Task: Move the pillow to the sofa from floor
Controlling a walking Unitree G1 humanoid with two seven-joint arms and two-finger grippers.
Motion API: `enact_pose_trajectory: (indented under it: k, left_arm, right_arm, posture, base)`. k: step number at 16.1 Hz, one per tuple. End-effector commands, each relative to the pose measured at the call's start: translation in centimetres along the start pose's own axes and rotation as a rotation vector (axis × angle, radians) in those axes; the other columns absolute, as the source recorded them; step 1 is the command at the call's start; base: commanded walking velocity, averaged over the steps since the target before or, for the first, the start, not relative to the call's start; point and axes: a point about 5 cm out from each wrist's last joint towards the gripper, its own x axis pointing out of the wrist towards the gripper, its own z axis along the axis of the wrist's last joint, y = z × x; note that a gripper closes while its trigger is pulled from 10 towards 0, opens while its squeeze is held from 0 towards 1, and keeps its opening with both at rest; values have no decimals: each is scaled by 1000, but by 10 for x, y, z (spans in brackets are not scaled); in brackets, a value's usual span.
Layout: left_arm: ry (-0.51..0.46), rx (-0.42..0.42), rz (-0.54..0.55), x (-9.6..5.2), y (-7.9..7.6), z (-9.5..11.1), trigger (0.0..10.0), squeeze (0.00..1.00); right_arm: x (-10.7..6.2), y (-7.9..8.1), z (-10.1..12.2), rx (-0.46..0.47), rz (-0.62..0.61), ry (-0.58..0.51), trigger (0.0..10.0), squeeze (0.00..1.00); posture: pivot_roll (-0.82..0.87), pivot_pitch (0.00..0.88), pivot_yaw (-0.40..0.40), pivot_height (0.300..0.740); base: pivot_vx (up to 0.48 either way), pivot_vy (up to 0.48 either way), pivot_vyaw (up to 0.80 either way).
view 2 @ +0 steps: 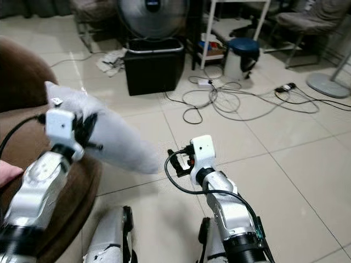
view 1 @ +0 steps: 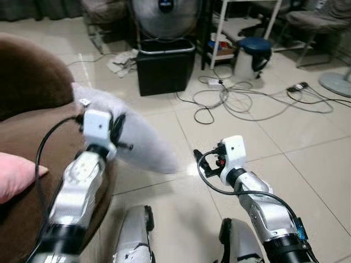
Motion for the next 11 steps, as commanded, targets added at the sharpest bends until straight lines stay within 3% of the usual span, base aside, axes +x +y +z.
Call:
enact_pose_trajectory:
  k: [1,2,4,6,11]
  left_arm:
    - [-69,7,-8,0,1,18,10000,0]
    - [-53,28,-6,-7,1,17,10000,0]
    - [-32,71,56,-21,-2,15,10000,0]
    - [4,128,109,-20,3,11,10000,0]
    - [19,105,128,-13,1,11,10000,0]
  right_arm:
    - [1,-7,3,3,-35,4,10000,0]
    - [3,-10,6,6,-48,1,10000,0]
    - [16,-14,35,29,-70,-84,10000,0]
    - [20,-11,39,31,-63,-86,10000,0]
    - [24,0,36,26,-26,-69,10000,0]
  posture:
    - [193,0,15,617]
    - [205,0,0,622]
    - [221,0,-38,647]
    - [214,0,-40,662]
    - [184,0,-36,707]
  base:
    - [0,0,0]
    - [0,0,0]
    - [0,0,0]
    - [0,0,0]
    - [0,0,0]
